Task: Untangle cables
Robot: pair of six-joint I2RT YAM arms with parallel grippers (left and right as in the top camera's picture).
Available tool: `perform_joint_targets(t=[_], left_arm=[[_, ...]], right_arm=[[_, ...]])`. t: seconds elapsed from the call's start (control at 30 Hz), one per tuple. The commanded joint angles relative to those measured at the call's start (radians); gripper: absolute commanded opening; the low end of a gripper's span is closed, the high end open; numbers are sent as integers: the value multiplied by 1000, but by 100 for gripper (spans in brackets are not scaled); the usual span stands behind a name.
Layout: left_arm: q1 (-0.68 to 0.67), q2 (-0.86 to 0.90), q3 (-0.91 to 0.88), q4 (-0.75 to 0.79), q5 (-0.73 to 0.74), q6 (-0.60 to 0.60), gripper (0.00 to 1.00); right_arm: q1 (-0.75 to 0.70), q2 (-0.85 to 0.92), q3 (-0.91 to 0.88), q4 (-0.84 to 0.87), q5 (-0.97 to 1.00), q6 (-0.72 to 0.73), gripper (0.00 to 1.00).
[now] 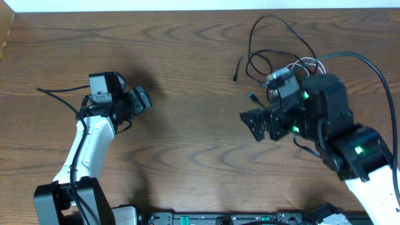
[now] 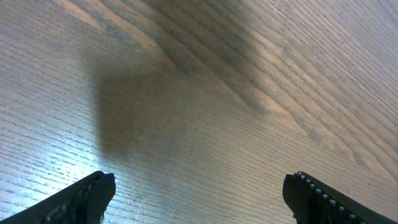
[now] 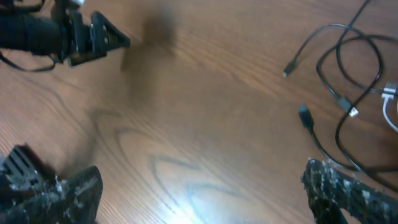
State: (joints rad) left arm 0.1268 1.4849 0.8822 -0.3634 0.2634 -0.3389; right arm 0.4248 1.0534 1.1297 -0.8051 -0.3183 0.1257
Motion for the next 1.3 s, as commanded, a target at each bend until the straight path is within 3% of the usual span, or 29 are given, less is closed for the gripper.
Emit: perform_joint_targets(t=[0.0,0.27,0.4,0.67,0.97,1.27], left_arm=[[-4,11,5,-3,-7,13,92],[-4,11,5,-3,-7,13,92],[-4,11,5,-3,-7,13,92],[-4,11,5,-3,-7,13,91],[-4,11,5,-3,-7,13,91],[-4,11,5,-3,-6,13,91]], right_arm=[[1,-94,-114,38,-2,0,99],[-25,-326,-375,102,-2,0,99],[-55,-419,-443,112,92,-117,99],[-127,-576,-516,198,92,-157,99],[-156,-715,-700,634,-119,-627,99],[-202,-872,-892,827,-119,-666,99]])
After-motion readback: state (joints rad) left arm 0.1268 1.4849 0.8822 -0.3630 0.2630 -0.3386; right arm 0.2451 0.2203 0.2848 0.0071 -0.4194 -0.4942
